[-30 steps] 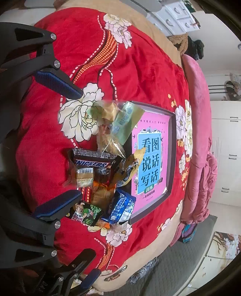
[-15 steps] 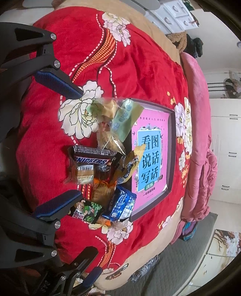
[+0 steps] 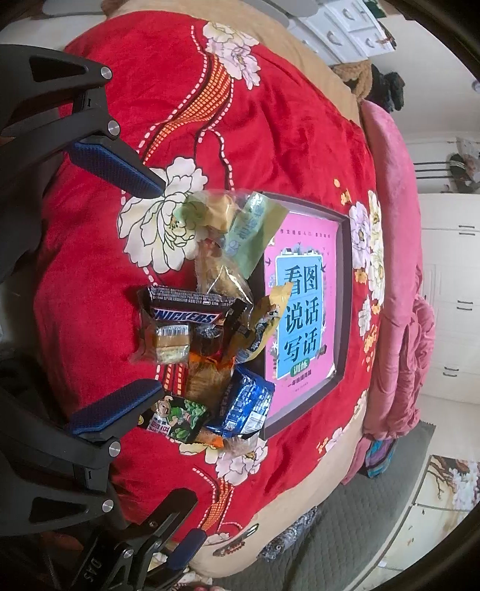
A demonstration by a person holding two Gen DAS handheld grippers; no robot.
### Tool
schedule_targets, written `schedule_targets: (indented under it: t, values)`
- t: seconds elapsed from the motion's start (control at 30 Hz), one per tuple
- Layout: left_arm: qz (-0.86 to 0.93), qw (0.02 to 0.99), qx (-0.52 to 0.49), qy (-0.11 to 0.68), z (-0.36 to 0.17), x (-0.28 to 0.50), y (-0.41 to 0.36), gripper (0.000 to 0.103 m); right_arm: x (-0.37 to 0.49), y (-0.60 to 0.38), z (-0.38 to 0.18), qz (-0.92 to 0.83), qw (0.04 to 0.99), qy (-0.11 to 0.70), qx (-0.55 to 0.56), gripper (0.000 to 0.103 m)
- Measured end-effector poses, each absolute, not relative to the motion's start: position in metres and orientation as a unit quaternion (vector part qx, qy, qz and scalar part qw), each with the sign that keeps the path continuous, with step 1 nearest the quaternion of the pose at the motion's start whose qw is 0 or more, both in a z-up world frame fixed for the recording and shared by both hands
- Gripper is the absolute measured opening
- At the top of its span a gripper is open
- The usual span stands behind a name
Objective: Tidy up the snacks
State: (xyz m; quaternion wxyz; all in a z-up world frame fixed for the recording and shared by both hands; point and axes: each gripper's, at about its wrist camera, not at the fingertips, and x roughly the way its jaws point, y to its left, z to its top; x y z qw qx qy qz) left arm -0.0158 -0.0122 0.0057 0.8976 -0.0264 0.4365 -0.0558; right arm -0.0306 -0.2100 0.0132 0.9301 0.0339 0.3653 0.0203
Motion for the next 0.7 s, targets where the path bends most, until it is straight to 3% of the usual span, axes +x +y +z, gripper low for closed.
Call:
schedule_targets:
  t: [0.7]
  values:
    - [-0.056,0.884,-0.056,0.461,-0.005,-0.007,-0.001,0.098,-0.028,-0.208,0.008,0.028,0.923,0.381,0.038,0.103]
